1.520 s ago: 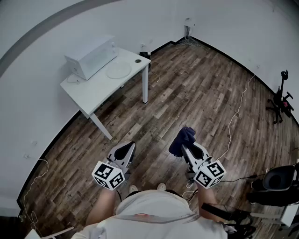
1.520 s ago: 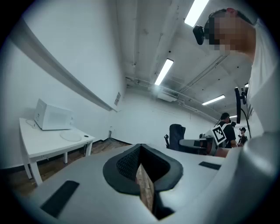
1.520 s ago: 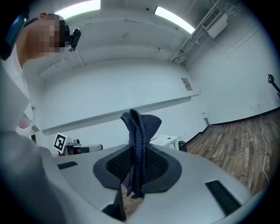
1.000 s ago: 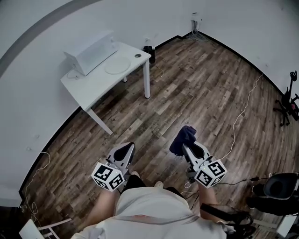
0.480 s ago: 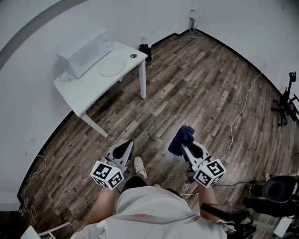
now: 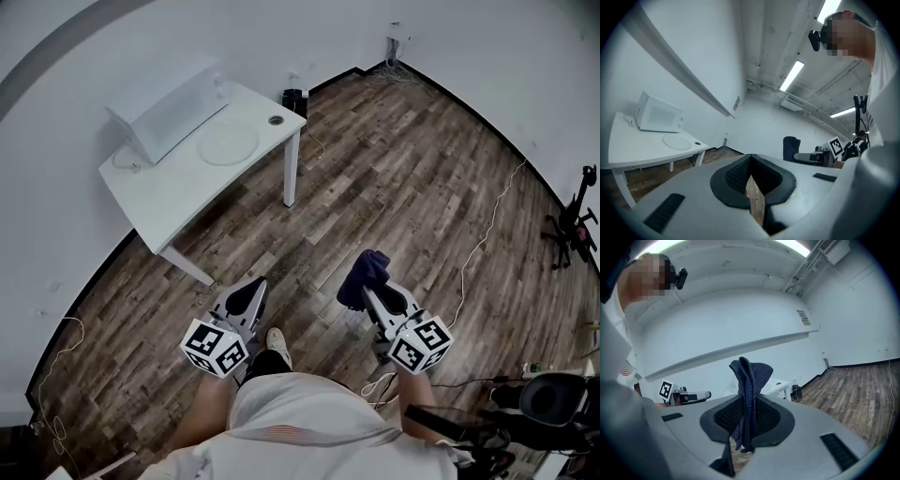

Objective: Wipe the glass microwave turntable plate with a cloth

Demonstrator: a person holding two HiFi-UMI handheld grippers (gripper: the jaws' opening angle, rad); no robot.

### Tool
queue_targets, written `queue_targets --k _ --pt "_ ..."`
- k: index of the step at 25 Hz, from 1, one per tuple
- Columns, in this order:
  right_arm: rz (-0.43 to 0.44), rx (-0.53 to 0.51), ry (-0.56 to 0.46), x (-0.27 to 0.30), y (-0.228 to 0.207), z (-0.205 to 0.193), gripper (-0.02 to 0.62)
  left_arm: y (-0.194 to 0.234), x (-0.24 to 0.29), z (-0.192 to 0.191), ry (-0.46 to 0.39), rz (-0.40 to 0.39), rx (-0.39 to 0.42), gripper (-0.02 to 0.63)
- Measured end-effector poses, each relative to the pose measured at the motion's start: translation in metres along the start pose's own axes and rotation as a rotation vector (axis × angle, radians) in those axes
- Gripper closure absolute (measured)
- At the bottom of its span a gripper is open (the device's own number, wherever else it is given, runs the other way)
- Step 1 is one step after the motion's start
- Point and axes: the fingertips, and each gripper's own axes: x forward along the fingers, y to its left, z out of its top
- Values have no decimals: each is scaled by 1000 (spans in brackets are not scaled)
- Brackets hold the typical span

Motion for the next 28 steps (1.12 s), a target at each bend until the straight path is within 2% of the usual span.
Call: queue_targets --k 7,12,17,28 --pt "24 -25 8 106 5 31 532 85 24 36 -4 -9 -17 596" --pt "48 -14 31 138 15 33 532 110 28 51 0 -7 -25 595" --pt "56 -11 31 147 8 29 532 116 28 38 0 10 -44 597" --pt "173 -16 47 260 -39 67 532 196 85 80 -34 131 -37 597"
